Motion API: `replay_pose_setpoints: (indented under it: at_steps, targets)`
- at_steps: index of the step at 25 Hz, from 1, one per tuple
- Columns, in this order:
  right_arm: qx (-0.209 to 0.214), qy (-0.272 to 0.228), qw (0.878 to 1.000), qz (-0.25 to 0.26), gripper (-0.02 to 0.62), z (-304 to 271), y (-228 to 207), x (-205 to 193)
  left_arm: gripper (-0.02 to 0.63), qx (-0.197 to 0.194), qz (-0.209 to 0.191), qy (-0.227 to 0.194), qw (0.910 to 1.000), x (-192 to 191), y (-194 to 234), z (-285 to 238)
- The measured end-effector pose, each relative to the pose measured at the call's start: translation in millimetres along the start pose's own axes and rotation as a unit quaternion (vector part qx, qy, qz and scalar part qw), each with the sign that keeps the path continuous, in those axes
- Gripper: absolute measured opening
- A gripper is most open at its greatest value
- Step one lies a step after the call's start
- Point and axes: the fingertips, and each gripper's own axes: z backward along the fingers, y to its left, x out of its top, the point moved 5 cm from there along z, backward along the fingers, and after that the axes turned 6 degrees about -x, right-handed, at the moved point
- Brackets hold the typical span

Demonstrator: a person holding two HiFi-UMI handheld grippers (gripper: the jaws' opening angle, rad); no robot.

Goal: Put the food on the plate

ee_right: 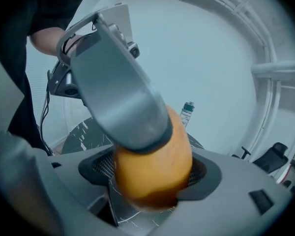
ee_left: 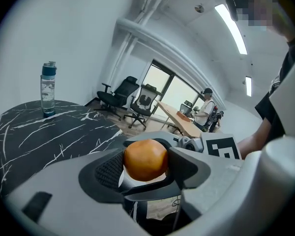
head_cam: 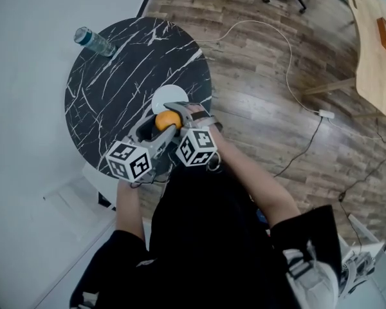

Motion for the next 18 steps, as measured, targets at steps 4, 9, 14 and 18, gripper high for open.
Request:
replay_pose_setpoints:
  at_steps: [4, 9, 14, 18]
  targets:
    - [-0.006, 0.001, 1.000, -0.021, 0.334, 13.0, -0.3, -10.5, 0.279, 0.025, 0.007, -0.012, 0.9996, -1.4, 4.1, 2.2]
    - [-0.020, 0.012, 0.999, -0.041, 0.333, 33.0, -1.4, -29.1, 0.279, 0.073, 0.020, -0.021, 0.9969, -3.9, 17.3, 5.0]
    - [-0.029, 0.034, 0.996, -0.078, 0.329, 49.3, -3.7, -49.8, 0.279, 0.121, 0.005, -0.023, 0.9924, -5.5, 26.0, 5.0]
    - [-0.077, 0.044, 0.989, -0.120, 0.091, 56.8, -17.7, -58.5, 0.279, 0.146, -0.014, -0.016, 0.9890, -9.2, 32.9, 0.8]
